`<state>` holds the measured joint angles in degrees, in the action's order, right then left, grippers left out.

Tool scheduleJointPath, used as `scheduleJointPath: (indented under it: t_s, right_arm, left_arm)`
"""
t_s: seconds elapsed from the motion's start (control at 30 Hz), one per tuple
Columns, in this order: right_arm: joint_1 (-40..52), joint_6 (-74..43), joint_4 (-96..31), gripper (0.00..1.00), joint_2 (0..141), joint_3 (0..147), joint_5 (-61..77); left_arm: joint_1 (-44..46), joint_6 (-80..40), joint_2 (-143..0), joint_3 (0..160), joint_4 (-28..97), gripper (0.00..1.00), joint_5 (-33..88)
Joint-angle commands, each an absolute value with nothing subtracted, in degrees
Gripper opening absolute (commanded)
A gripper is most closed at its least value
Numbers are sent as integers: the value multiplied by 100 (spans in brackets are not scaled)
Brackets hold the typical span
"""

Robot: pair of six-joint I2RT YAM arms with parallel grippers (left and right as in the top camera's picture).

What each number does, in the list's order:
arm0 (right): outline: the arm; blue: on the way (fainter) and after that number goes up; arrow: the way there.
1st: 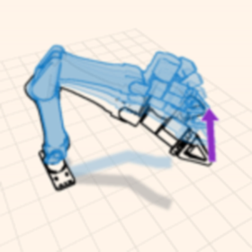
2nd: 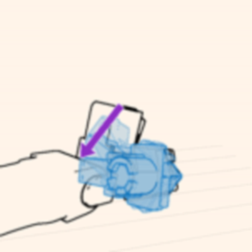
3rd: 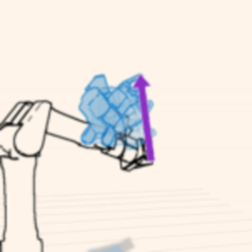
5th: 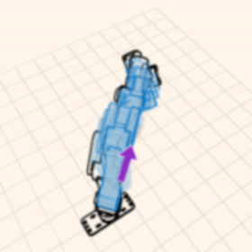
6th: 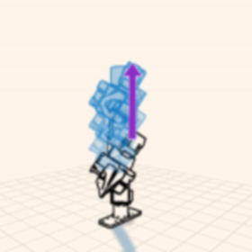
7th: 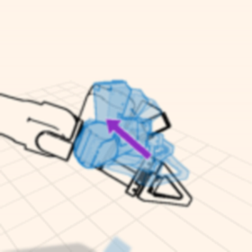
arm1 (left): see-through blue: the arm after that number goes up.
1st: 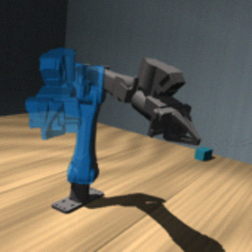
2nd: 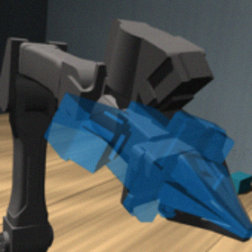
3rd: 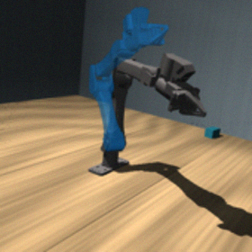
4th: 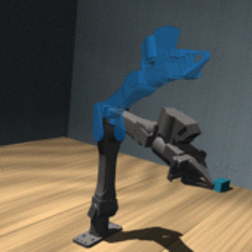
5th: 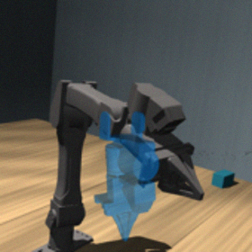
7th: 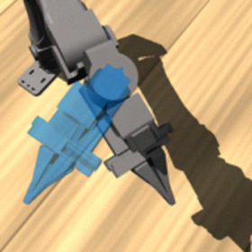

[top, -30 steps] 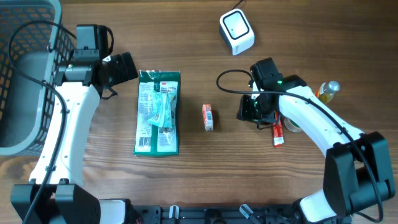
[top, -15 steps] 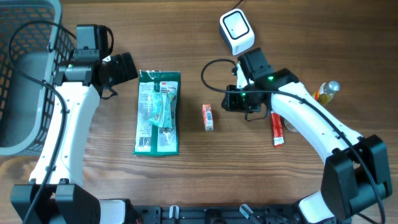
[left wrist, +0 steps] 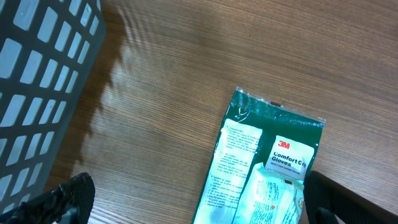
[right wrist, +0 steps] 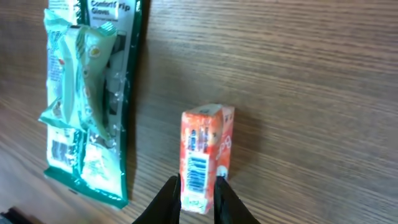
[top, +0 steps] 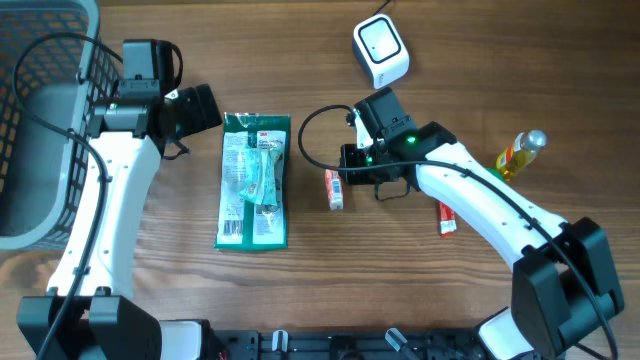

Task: Scan the item barcode
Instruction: 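Release the stick pack and move the right gripper left over the tissue box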

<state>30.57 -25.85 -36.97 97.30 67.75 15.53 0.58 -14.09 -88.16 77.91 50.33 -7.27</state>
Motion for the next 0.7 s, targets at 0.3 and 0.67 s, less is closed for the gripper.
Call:
scheduleJointPath:
  t_s: [0.3, 0.67]
  right_arm:
    - [3063, -2574, -3774, 19, 9804, 6698, 784]
    - [3065, -2576, -3846, 18, 9806, 6698, 705]
  left_arm:
    - [25, -1461, -8829, 7822, 5022, 100, -757]
    - [25, -1461, -8829, 7822, 5022, 100, -757]
